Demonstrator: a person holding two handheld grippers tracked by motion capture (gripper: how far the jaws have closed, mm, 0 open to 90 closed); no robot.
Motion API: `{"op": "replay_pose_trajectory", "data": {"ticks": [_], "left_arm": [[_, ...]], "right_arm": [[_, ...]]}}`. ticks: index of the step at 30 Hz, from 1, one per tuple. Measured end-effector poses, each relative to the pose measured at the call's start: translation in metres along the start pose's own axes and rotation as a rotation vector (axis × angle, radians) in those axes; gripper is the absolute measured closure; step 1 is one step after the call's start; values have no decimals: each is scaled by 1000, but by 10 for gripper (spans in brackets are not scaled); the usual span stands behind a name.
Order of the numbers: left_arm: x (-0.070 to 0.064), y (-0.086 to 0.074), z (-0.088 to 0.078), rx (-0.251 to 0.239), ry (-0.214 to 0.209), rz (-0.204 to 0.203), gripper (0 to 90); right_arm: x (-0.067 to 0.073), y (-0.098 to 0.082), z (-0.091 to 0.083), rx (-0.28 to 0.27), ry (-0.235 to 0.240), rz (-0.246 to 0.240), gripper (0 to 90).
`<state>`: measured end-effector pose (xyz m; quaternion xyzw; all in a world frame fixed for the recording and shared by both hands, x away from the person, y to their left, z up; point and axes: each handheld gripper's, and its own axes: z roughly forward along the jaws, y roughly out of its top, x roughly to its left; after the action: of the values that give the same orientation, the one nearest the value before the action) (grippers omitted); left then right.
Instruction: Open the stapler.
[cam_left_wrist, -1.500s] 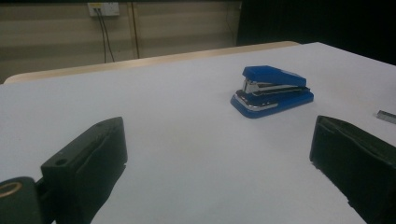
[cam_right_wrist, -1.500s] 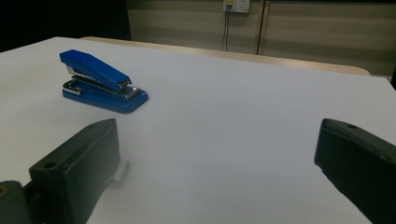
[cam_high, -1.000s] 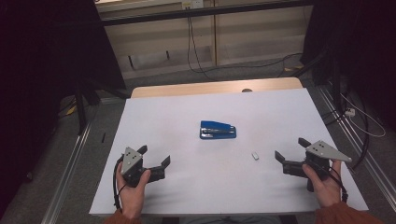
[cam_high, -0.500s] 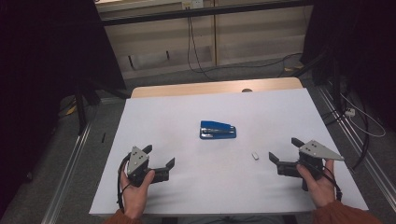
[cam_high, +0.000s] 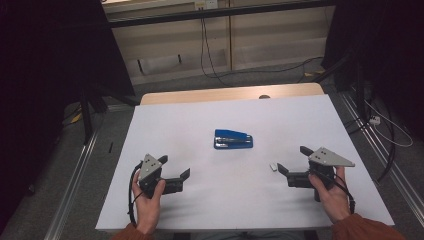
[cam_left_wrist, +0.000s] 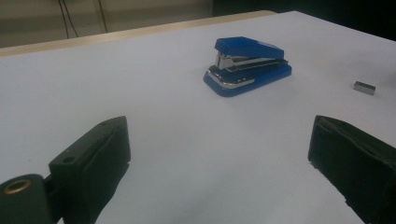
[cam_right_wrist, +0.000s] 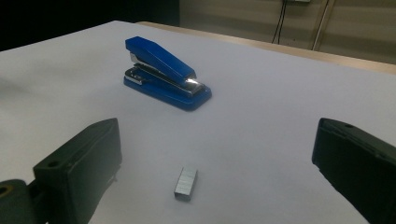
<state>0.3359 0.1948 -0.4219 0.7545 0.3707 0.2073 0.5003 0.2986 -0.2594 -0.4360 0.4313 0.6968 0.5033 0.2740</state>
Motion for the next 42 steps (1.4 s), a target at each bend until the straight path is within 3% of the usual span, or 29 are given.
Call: {"op": "replay_pose_trajectory", "data": {"ticks": [7,12,16,18,21,26,30,42], "left_arm": [[-3,2,5,11,-57,2,54],[-5,5,11,16,-64,20,55],[-5,7,15,13,-26,41,59],[-5,8,17,16,-17,42,65],[-4,9,21,9,-30,32,69],[-5,13,26,-2,-35,22,52],[-8,19,35,-12,-18,46,51],[-12,30,62,-27,-68,71,28]], "right_arm": [[1,3,9,-20,6,30,8],[4,4,17,-9,19,19,12],[7,5,21,6,45,28,32],[12,7,22,7,57,-15,12],[15,9,25,-3,89,-20,14],[18,11,33,-4,90,-28,25],[19,14,39,-9,94,-51,40],[26,24,57,-12,105,-87,43]]}}
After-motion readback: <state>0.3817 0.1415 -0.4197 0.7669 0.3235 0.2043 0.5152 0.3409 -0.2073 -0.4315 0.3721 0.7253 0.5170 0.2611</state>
